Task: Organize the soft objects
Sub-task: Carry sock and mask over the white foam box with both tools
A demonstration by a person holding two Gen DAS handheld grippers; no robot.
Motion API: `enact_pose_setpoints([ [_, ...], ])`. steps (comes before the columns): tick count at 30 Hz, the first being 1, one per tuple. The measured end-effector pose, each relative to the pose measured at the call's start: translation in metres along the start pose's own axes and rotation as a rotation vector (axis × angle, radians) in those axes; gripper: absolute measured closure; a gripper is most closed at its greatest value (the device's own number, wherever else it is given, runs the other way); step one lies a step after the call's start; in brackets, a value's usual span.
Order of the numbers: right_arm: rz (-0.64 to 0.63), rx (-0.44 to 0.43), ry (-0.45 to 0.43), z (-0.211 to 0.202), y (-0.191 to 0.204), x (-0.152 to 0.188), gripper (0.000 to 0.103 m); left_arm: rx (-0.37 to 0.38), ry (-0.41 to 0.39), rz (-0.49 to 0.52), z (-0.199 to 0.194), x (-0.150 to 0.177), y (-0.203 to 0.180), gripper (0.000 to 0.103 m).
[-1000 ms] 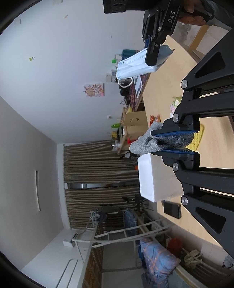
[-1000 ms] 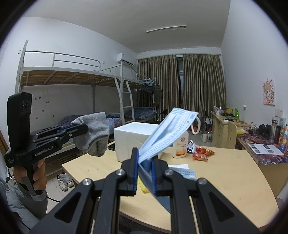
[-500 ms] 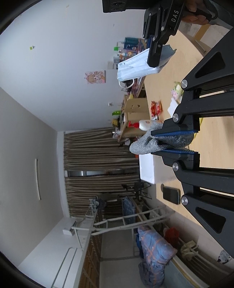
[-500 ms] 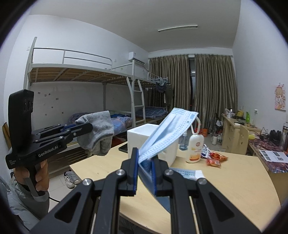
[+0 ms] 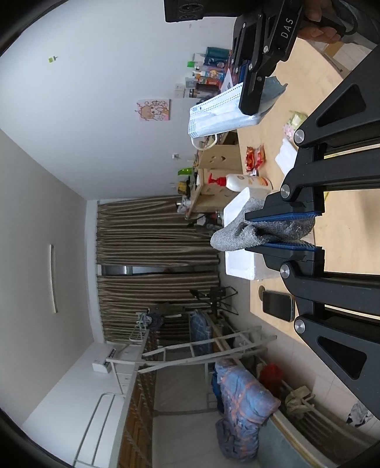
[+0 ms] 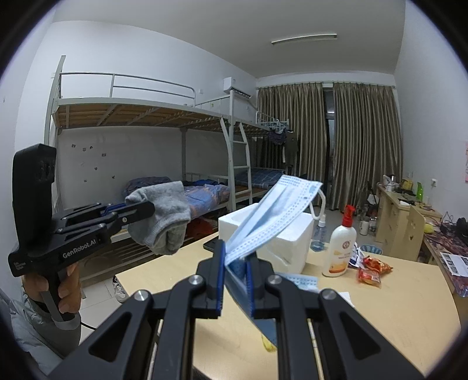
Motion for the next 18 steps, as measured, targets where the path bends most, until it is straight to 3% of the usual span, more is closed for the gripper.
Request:
enact_pose_setpoints([
  [18, 0.003, -0.032, 0.044, 0.046, -0.018, -0.026, 0.087, -0.005, 0.038, -0.006, 0.071, -0.026, 0.007, 0.090],
])
Point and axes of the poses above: each gripper's, at about its wrist camera, not at the fingertips, and z roughly the way its jaws point, y to its left, x to its underside, the point moved 8 cm from there along z, roughly the way its jaws point, and after that the axes turned 6 degrees about -x, right-handed, at the moved point
